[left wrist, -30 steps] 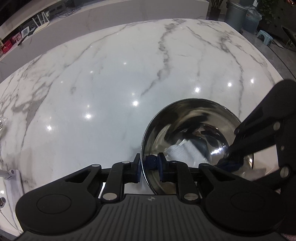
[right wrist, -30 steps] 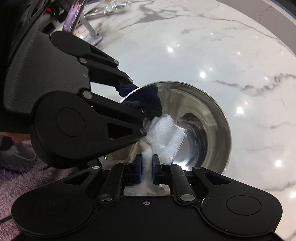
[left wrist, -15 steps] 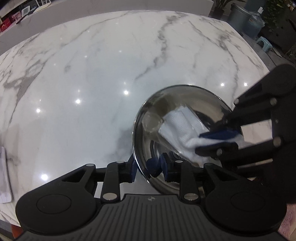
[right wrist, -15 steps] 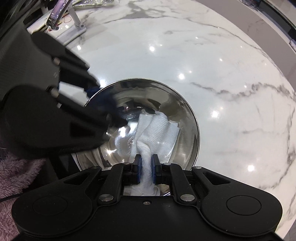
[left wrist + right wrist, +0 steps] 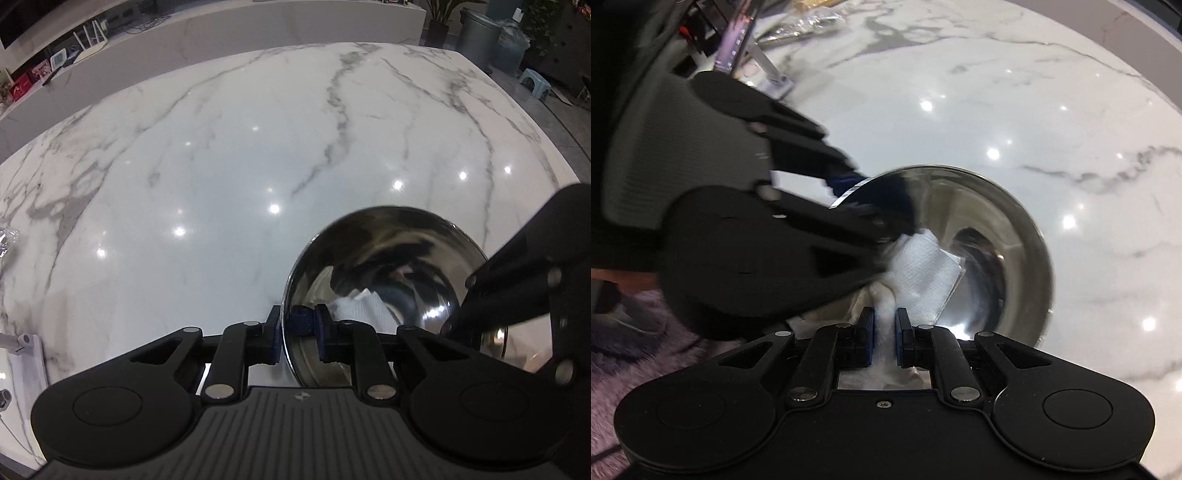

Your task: Clean bowl

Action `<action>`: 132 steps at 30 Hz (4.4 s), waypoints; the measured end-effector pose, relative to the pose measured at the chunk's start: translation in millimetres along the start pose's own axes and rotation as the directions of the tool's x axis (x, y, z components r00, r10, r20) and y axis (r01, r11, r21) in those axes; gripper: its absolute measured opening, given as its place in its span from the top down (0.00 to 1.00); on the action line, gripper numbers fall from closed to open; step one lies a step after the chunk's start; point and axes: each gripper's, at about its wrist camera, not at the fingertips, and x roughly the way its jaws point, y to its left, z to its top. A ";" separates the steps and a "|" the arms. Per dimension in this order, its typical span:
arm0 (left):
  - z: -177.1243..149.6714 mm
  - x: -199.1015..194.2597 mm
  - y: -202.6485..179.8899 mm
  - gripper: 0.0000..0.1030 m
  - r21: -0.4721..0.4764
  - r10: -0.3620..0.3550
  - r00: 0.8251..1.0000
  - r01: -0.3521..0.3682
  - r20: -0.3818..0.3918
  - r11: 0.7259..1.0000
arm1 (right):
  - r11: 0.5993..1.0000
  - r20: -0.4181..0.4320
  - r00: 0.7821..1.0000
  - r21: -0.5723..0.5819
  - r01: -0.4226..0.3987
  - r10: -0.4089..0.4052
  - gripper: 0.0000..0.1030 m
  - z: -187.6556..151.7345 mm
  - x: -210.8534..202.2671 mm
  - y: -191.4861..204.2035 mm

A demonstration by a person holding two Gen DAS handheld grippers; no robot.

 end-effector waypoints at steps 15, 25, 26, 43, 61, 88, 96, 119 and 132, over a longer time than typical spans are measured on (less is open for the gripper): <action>-3.7 -0.4 7.5 0.83 -0.063 -0.042 0.999 0.041 -0.007 0.997 | 0.980 -0.020 0.983 -0.087 0.178 -0.180 0.91 -1.9 -5.2 -2.8; -13.5 -2.1 5.6 0.83 -0.044 -0.051 0.998 0.049 -0.029 0.998 | 0.986 -0.015 0.987 -0.054 0.160 -0.161 0.91 -1.5 -8.1 -9.0; -12.4 -2.2 6.2 0.84 -0.041 -0.043 0.999 0.042 -0.024 0.998 | 0.986 -0.014 0.987 -0.048 0.160 -0.161 0.90 -1.4 -8.2 -9.0; -7.7 -2.5 2.2 0.85 0.014 -0.011 1.000 0.011 0.002 1.000 | 0.987 -0.048 0.990 -0.092 0.131 -0.135 0.90 -14.1 -19.2 -18.9; -10.0 -1.9 3.2 0.85 0.005 -0.044 0.999 0.044 0.017 0.999 | 0.985 0.015 0.990 -0.093 0.143 -0.142 0.89 -8.4 -0.7 -3.6; -18.5 -12.0 13.3 0.85 -0.075 -0.066 0.979 0.081 0.191 0.994 | 0.897 0.364 0.871 0.409 0.168 -0.329 0.91 -80.6 -102.6 -59.9; -22.1 -14.5 6.7 0.78 -0.062 -0.053 0.972 0.069 0.227 0.996 | 0.849 0.353 0.834 0.476 0.230 -0.424 0.91 -108.1 -58.0 -56.2; -28.2 -13.6 2.1 0.77 -0.089 -0.019 0.966 0.044 0.258 0.995 | 0.769 0.412 0.708 0.568 0.293 -0.574 0.56 -128.8 -20.5 -35.5; -29.1 -10.6 3.4 0.77 -0.096 -0.023 0.972 0.047 0.235 0.994 | 0.725 0.418 0.671 0.634 0.268 -0.613 0.64 -135.7 -11.0 -33.7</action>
